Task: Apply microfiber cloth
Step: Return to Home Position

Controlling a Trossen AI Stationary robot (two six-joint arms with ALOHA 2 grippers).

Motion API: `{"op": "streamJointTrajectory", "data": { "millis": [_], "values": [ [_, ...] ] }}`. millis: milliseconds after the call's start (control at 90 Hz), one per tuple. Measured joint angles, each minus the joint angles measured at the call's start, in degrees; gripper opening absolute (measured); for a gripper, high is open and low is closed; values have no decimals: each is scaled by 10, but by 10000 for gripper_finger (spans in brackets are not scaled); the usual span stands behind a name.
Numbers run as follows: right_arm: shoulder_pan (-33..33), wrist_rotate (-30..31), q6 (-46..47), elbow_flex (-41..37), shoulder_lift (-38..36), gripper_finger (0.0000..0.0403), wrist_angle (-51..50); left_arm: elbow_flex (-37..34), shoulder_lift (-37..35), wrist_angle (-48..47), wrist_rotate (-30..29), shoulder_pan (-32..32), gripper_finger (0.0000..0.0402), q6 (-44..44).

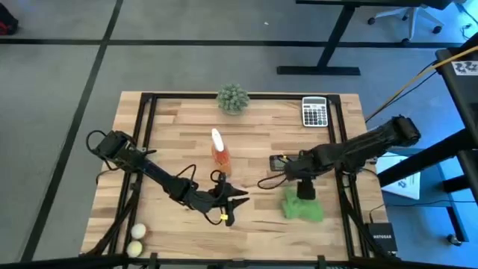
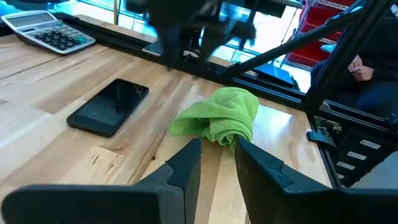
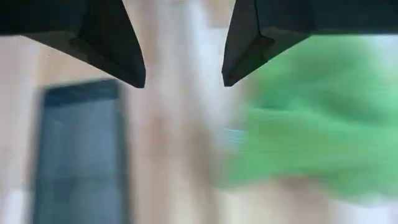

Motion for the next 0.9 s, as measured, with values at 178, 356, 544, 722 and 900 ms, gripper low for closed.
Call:
{"op": "streamJointTrajectory", "data": {
  "millis": [178,356,544,722,900],
  "values": [
    [68,43,57,-45,-23,200,75,0,0,-8,3,0,80,0],
    [130,106,77,-114,-9,194,239,0,0,-12,4,0,80,0],
    [152,209,14,-137,-12,93,425,-1,-11,-16,14,0,50,21],
    [93,186,-101,-137,-75,15,453,-4,-113,-137,26,4,5,85],
    [-18,65,-175,-159,-152,6,458,-80,-250,-209,52,26,1,126]
  ]
}}
